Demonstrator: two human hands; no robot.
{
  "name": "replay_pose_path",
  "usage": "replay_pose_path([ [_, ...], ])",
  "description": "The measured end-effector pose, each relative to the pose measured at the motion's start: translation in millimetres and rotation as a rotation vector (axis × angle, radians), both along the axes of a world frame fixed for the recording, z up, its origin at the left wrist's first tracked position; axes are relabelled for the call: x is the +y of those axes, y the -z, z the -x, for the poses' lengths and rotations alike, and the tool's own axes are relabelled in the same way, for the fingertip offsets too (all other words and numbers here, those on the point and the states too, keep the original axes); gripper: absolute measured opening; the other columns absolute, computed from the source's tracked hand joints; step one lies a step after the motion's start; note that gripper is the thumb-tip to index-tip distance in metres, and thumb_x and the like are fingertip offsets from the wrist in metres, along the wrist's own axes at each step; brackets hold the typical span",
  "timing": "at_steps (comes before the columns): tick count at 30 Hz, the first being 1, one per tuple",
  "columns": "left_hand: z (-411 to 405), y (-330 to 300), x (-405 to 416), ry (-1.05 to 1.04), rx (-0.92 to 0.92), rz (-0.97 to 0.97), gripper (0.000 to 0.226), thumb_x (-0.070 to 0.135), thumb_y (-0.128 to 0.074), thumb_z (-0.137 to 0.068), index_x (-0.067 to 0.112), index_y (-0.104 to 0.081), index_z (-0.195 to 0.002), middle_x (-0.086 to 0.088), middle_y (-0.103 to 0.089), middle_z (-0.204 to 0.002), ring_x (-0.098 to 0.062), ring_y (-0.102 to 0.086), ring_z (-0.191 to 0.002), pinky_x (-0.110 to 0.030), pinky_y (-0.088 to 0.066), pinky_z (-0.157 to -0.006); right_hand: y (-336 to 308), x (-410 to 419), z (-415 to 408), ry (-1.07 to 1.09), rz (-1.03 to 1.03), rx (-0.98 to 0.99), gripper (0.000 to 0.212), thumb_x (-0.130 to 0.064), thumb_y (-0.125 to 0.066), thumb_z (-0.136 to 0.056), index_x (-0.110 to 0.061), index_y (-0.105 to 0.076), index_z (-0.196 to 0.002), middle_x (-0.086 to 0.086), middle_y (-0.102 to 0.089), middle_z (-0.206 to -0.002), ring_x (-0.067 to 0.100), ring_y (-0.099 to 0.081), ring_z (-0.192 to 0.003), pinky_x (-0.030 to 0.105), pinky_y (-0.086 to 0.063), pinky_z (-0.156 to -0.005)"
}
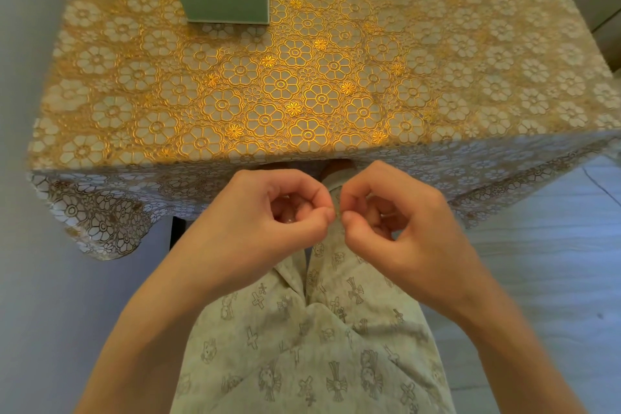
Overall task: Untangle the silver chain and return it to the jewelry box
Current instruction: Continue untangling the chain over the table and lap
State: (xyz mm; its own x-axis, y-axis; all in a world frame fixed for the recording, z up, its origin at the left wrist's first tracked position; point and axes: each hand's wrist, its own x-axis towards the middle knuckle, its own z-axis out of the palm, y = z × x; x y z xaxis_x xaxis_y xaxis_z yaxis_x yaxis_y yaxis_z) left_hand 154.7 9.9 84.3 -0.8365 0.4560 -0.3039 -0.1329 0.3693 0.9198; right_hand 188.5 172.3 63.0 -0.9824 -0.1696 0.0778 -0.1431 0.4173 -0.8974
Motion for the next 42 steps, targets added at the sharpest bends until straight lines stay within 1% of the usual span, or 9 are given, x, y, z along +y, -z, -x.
replay_pose_path([
  [5,-1,-1,0,-0.018,-0.027,-0.044,0.008,0.018,-0.065,-0.075,0.016,-0.065,-0.067,0.012,-0.045,-0.047,-0.001,-0.036,-0.044,-0.008,-0.03,-0.045,1,0,-1,0.004,0.058,-0.053,0.004,-0.021,-0.054,-0.074,-0.023,-0.052,-0.071,-0.016,-0.049,-0.062,0.009,-0.044,-0.05,0.013,-0.035,-0.05],
  [8,-1,-1,1,-0.025,-0.049,-0.058,0.008,0.018,-0.065,-0.075,0.015,-0.066,-0.067,0.012,-0.045,-0.047,0.0,-0.037,-0.044,-0.007,-0.03,-0.044,1,0,-1,0.006,0.102,-0.086,0.009,-0.012,-0.057,-0.074,-0.019,-0.053,-0.071,-0.014,-0.049,-0.062,0.011,-0.043,-0.049,0.017,-0.036,-0.048],
  [18,-1,3,-1,-0.05,-0.089,-0.071,0.012,0.014,-0.066,-0.078,0.016,-0.066,-0.066,0.009,-0.047,-0.049,-0.002,-0.036,-0.044,-0.008,-0.03,-0.043,6,3,-3,0.009,0.179,-0.154,0.008,-0.007,-0.054,-0.075,-0.015,-0.054,-0.072,-0.009,-0.048,-0.06,0.006,-0.04,-0.049,0.015,-0.033,-0.049],
  [21,0,2,-2,-0.046,-0.092,-0.078,0.011,0.016,-0.067,-0.078,0.017,-0.067,-0.066,0.009,-0.048,-0.05,-0.002,-0.038,-0.046,-0.009,-0.032,-0.045,6,2,-3,-0.004,0.219,-0.163,0.008,-0.009,-0.055,-0.078,-0.015,-0.058,-0.082,0.0,-0.052,-0.068,0.017,-0.041,-0.05,0.015,-0.033,-0.048],
  [22,0,2,-2,-0.042,-0.092,-0.079,0.011,0.017,-0.068,-0.078,0.017,-0.067,-0.067,0.009,-0.048,-0.051,-0.002,-0.038,-0.046,-0.009,-0.032,-0.045,6,2,-3,-0.007,0.221,-0.158,0.008,-0.01,-0.055,-0.079,-0.014,-0.06,-0.083,0.0,-0.053,-0.069,0.016,-0.041,-0.05,0.015,-0.033,-0.048],
  [24,0,2,-1,-0.03,-0.085,-0.075,0.009,0.021,-0.071,-0.078,0.018,-0.068,-0.07,0.01,-0.048,-0.051,-0.003,-0.038,-0.047,-0.01,-0.031,-0.045,7,1,-2,-0.01,0.194,-0.131,0.005,-0.012,-0.058,-0.08,-0.015,-0.061,-0.081,-0.006,-0.054,-0.067,0.009,-0.043,-0.051,0.015,-0.034,-0.05],
  [31,0,2,-1,-0.022,-0.026,-0.029,0.005,0.022,-0.065,-0.072,0.018,-0.067,-0.071,0.01,-0.048,-0.05,-0.003,-0.038,-0.047,-0.009,-0.031,-0.045,7,0,-2,-0.013,0.075,-0.022,0.005,-0.02,-0.055,-0.078,-0.019,-0.059,-0.075,-0.013,-0.05,-0.066,0.01,-0.044,-0.054,0.012,-0.034,-0.053],
  [35,0,5,-1,-0.003,-0.017,-0.022,0.01,0.027,-0.071,-0.074,0.019,-0.066,-0.074,0.01,-0.048,-0.051,-0.003,-0.039,-0.048,-0.009,-0.031,-0.046,6,-1,-1,0.001,0.035,0.026,0.004,-0.019,-0.053,-0.076,-0.018,-0.057,-0.073,-0.013,-0.044,-0.064,0.01,-0.04,-0.052,0.013,-0.031,-0.051],
  [42,-2,10,0,-0.017,-0.067,-0.088,0.006,0.024,-0.061,-0.069,0.019,-0.065,-0.071,0.011,-0.047,-0.051,-0.002,-0.038,-0.047,-0.009,-0.032,-0.046,8,-2,-2,0.007,0.065,0.016,0.004,-0.018,-0.053,-0.073,-0.018,-0.056,-0.071,-0.011,-0.044,-0.063,0.004,-0.039,-0.053,0.009,-0.03,-0.052],
])
